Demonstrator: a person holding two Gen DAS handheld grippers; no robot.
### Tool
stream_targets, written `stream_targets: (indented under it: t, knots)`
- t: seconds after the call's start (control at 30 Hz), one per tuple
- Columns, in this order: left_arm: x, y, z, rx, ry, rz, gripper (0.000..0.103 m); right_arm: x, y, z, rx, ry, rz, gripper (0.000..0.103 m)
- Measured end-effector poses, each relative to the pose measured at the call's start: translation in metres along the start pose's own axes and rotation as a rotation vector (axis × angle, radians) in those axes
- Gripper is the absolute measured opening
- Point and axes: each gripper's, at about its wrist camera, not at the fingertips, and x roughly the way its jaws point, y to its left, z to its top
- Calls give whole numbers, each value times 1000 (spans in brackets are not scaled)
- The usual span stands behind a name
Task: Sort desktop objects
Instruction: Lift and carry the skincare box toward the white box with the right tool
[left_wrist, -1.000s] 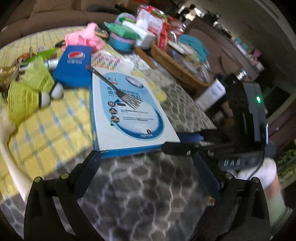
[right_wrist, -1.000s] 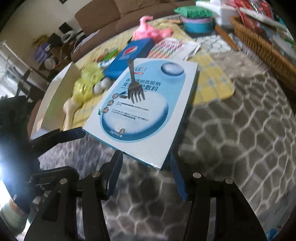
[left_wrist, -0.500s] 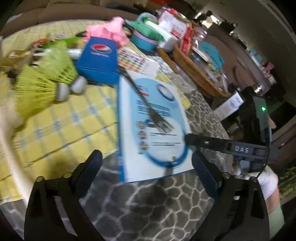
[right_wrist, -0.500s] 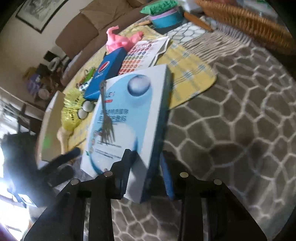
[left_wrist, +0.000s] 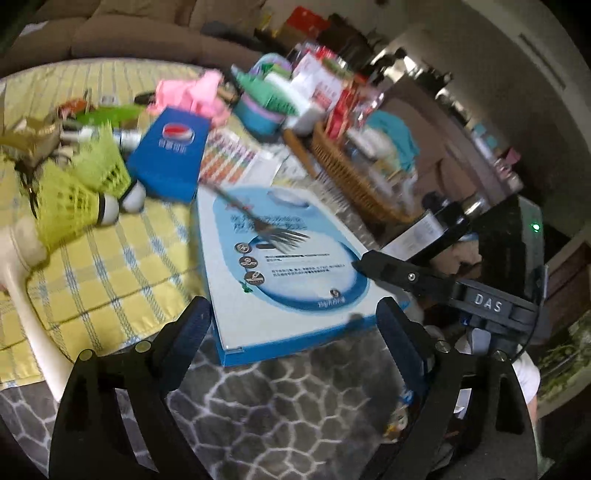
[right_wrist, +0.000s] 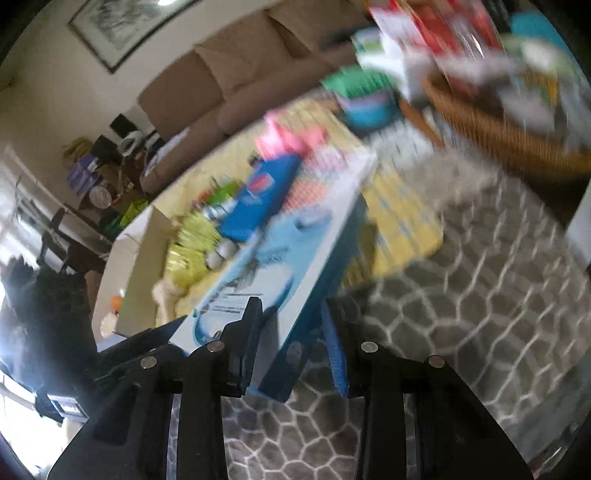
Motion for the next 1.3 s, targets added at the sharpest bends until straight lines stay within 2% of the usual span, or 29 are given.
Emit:
stream_targets:
  t: [0.1,0.3,0.47,0.57,0.77,0.97,1.07,1.17,1.3]
  knots:
    - [-23,-9,10,-31,-43,-52,92,-25,28,13,-75,-49,-27,34]
    - [-73,-19,24,-73,-131,-142,93,-66,65,32,-104,-136,15,34]
    - [-131,-23,29,-50,-221,-142,94,-86,110,37,-153,-188,64,34]
    - [-169,-13,32,-50,-272,-112,94,-84,142,40,-175,-188,118,34]
    - [-245,40,29,-95,-370,-30,94,-40,215,46,-222,-134,231,34]
    - [-294,112,31,-173,-428,70,95,41,279,55,-226,-47,340,34]
    - [-299,150,37,-206,-433,113,96,86,304,59,-240,-7,347,34]
    - [-288,186,44,-236,-419,145,96,131,316,62,-254,25,339,34]
    - [-260,238,52,-267,-353,184,96,202,318,62,-308,73,263,34]
